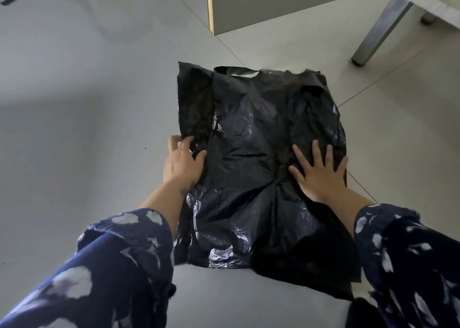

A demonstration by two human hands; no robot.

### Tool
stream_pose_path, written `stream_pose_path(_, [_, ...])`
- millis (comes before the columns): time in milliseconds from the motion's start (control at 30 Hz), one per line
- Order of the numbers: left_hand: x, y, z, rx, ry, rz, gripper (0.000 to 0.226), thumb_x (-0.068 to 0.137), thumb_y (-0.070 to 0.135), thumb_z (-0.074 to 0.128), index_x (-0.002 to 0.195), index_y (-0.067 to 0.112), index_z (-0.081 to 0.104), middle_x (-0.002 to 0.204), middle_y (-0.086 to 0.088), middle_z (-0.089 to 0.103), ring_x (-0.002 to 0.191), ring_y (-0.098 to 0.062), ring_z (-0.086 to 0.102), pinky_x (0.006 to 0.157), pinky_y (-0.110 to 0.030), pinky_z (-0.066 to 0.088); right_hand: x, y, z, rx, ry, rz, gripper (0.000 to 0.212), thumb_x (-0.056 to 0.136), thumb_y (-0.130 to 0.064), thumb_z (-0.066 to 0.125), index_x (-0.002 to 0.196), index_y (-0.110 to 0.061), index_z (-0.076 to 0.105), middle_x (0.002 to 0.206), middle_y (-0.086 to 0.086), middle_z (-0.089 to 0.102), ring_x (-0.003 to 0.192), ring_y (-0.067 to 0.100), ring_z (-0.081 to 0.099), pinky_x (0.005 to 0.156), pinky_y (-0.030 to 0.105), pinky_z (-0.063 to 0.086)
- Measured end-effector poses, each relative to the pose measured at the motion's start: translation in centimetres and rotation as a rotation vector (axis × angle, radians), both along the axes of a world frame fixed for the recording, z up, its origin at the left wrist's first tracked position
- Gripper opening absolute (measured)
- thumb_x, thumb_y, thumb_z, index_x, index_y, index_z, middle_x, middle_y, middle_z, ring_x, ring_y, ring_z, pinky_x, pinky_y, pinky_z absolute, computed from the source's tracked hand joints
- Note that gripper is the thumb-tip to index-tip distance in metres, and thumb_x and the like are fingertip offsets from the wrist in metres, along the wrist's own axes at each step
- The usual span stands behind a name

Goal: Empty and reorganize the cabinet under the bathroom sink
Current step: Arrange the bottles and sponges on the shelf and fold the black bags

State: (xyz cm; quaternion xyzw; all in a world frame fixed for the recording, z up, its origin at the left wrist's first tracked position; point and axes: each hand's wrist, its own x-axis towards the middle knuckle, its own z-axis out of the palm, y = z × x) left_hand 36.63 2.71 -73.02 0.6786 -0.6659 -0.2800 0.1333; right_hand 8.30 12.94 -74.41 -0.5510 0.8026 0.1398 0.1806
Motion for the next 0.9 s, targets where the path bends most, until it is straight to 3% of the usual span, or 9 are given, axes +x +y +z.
stream_pose_path(133, [-0.8, 1.0, -0.1, -0.021, -0.013, 0.035, 0.041, 0.096, 0.039, 0.047, 0.135, 0.027, 0.044, 0.140, -0.002, 0.022, 0.120, -0.029, 0.045, 0.098, -0.044, 0.042, 3.4, -1.5, 0.6, -0.446, 0.047, 0.066, 0.060, 0.095, -0.054, 0.024, 0.149, -0.028, 0.027, 0.154, 0.017, 0.025, 0.144, 0.039, 0.016, 0.108, 0.067, 0.008])
stream_pose_path(200, [-1.0, 1.3, -0.1, -0.015, 0.053, 0.088, 0.034, 0.098, 0.030, 0.042, 0.132, 0.028, 0.046, 0.139, -0.002, 0.024, 0.103, -0.028, 0.054, 0.084, -0.038, 0.044, 6.3, -2.6, 1.5, -0.674, 0.003, 0.154, 0.050, 0.089, -0.046, 0.043, 0.132, -0.022, 0.052, 0.133, 0.015, 0.050, 0.127, 0.037, 0.043, 0.106, 0.060, 0.025])
stream_pose_path(267, [-0.8, 1.3, -0.3, 0.010, 0.107, 0.123, 0.034, 0.100, 0.018, 0.038, 0.132, 0.023, 0.049, 0.139, -0.002, 0.030, 0.092, -0.023, 0.055, 0.078, -0.031, 0.039, 9.5, -3.5, 2.3, -0.802, -0.070, 0.236, 0.034, 0.082, -0.041, 0.054, 0.109, -0.022, 0.063, 0.108, 0.006, 0.058, 0.103, 0.030, 0.055, 0.095, 0.046, 0.036])
stream_pose_path(333, [-0.3, 1.4, -0.4, 0.021, 0.126, 0.087, 0.038, 0.097, 0.009, 0.041, 0.134, 0.014, 0.051, 0.140, -0.001, 0.037, 0.098, -0.023, 0.057, 0.084, -0.027, 0.040, 12.7, -4.3, 2.6, -0.806, -0.148, 0.257, 0.028, 0.079, -0.040, 0.059, 0.098, -0.022, 0.065, 0.098, 0.002, 0.059, 0.095, 0.027, 0.056, 0.087, 0.041, 0.039])
stream_pose_path(433, [0.4, 1.7, -0.5, 0.035, 0.181, -0.030, 0.045, 0.092, 0.005, 0.052, 0.136, 0.010, 0.049, 0.140, -0.001, 0.040, 0.087, -0.019, 0.060, 0.092, -0.026, 0.043, 15.9, -5.1, 2.0, -0.590, -0.192, 0.126, 0.040, 0.082, -0.050, 0.057, 0.109, -0.021, 0.060, 0.109, 0.003, 0.057, 0.107, 0.028, 0.051, 0.092, 0.043, 0.038])
stream_pose_path(567, [1.5, 1.8, -0.5, 0.078, 0.099, -0.141, 0.067, 0.082, 0.018, 0.070, 0.142, 0.015, 0.040, 0.142, 0.004, 0.033, 0.092, -0.017, 0.059, 0.089, -0.031, 0.048, 16.7, -4.6, 1.2, -0.342, -0.170, -0.019, 0.053, 0.080, -0.059, 0.057, 0.118, -0.023, 0.051, 0.127, 0.004, 0.042, 0.121, 0.031, 0.036, 0.103, 0.062, 0.029])
stream_pose_path(667, [2.3, 1.3, -0.3, 0.044, -0.099, -0.211, 0.091, 0.072, 0.041, 0.078, 0.146, 0.019, 0.030, 0.145, 0.005, 0.025, 0.125, -0.022, 0.040, 0.100, -0.040, 0.041, 16.2, -3.5, 0.7, -0.352, -0.197, 0.023, 0.039, 0.083, -0.049, 0.060, 0.109, -0.021, 0.053, 0.126, 0.004, 0.038, 0.122, 0.030, 0.032, 0.103, 0.070, 0.022])
stream_pose_path(800, [2.2, 0.9, 0.5, 0.028, -0.275, -0.252, 0.111, 0.066, 0.062, 0.073, 0.150, 0.023, 0.012, 0.149, 0.001, 0.011, 0.135, -0.029, 0.021, 0.105, -0.046, 0.033, 15.6, -2.8, 0.3, -0.448, -0.273, -0.002, 0.017, 0.088, -0.036, 0.059, 0.093, -0.020, 0.059, 0.120, 0.002, 0.044, 0.122, 0.028, 0.035, 0.106, 0.070, 0.018])
stream_pose_path(900, [2.1, 1.2, 0.4, 0.017, -0.304, -0.324, 0.107, 0.073, 0.069, 0.062, 0.152, 0.028, 0.003, 0.157, 0.005, -0.005, 0.145, -0.030, 0.001, 0.116, -0.052, 0.018, 15.6, -3.0, 0.7, -0.617, -0.334, -0.065, 0.013, 0.087, -0.032, 0.060, 0.083, -0.020, 0.058, 0.114, -0.002, 0.051, 0.119, 0.023, 0.045, 0.108, 0.069, 0.015])
